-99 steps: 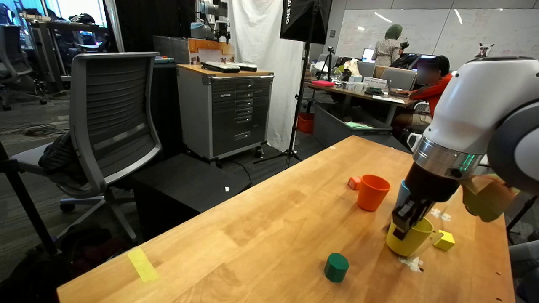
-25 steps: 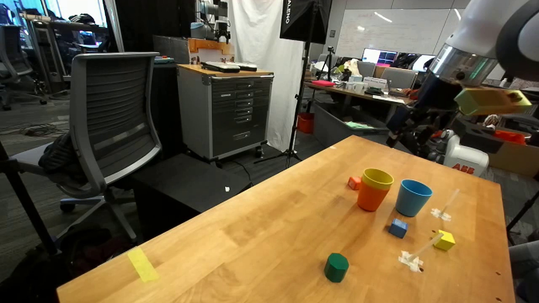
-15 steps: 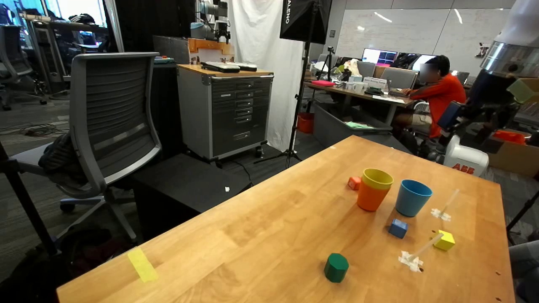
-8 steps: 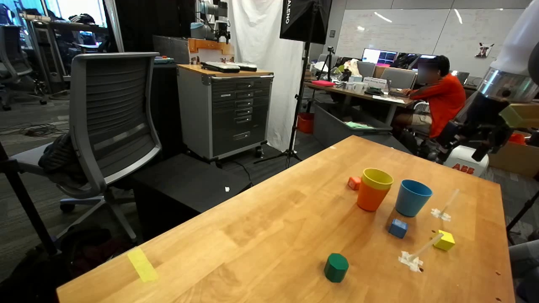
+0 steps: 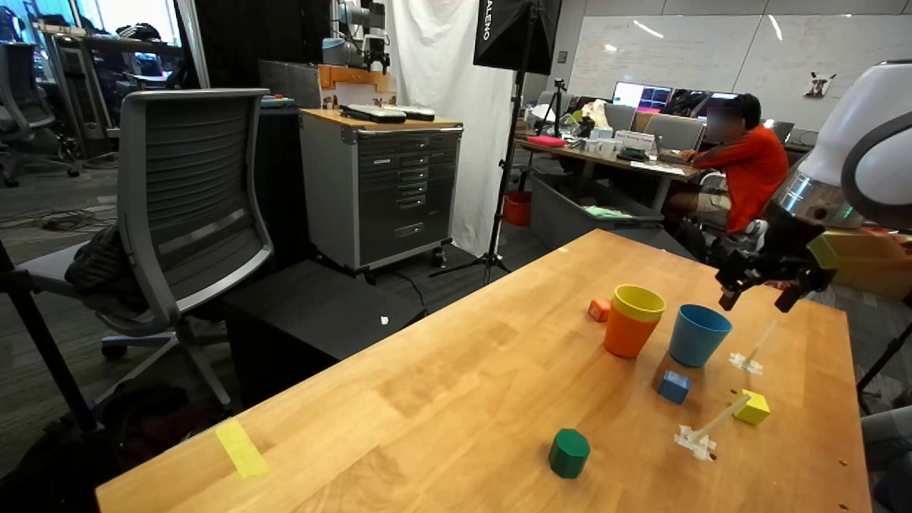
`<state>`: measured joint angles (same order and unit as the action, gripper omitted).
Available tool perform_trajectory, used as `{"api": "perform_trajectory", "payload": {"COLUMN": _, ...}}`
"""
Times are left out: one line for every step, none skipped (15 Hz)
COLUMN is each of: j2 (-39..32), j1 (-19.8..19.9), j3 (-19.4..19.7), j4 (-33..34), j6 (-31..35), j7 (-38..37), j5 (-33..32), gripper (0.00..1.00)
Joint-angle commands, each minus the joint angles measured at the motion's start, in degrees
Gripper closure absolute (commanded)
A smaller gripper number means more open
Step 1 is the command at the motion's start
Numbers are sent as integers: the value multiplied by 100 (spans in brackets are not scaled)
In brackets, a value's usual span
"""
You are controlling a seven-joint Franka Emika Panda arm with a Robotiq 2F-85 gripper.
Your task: Place the yellow cup inside the orange cup, place the blue cup inside the yellow cup
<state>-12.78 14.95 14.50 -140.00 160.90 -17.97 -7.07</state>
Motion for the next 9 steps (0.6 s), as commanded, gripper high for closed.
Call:
{"api": "perform_trajectory", "payload": {"j2": -243, "j1": 16, "j3": 2, "j4": 163, "j6": 355, "j7": 395, "j5": 558, "gripper": 0}}
{"api": "perform_trajectory", "payload": {"j2": -292, "j1": 37, "j3": -33, "j4": 196, "j6": 358, "j7": 500, "j5": 697, "gripper": 0}}
{"api": "perform_trajectory", "payload": {"j2": -347, "j1": 27, "j3": -27, "j4": 226, "j6": 394, "j7": 539, "j5": 779, "gripper": 0}}
{"api": "perform_trajectory", "payload": {"j2": -406, "j1": 30, "j3": -37, "j4": 273, "j6": 384, "j7": 595, "j5": 864, "gripper": 0}}
{"api": "perform_trajectory", "payload": {"j2": -441, "j1": 39, "j3": -46, "j4": 304, "j6": 372, "j7": 651, "j5": 942, "gripper": 0}}
{"api": "perform_trajectory", "payload": {"j2": -491, "j1": 59, "j3": -67, "j4": 352, "j6": 346, "j7": 708, "j5": 1021, "gripper": 0}}
{"api": "perform_trajectory", "payload": {"j2": -531, "j1": 68, "j3": -76, "j4": 390, "j6": 320, "j7": 759, "j5": 1084, "gripper": 0}}
{"api": "perform_trajectory", "payload": {"j2": -576, "j1": 74, "j3": -80, "j4": 431, "j6": 308, "j7": 796, "j5": 1140, "gripper": 0}}
{"api": "perform_trajectory", "payload": {"j2": -605, "j1": 83, "j3": -90, "j4": 461, "j6": 298, "j7": 835, "j5": 1190, "gripper": 0}}
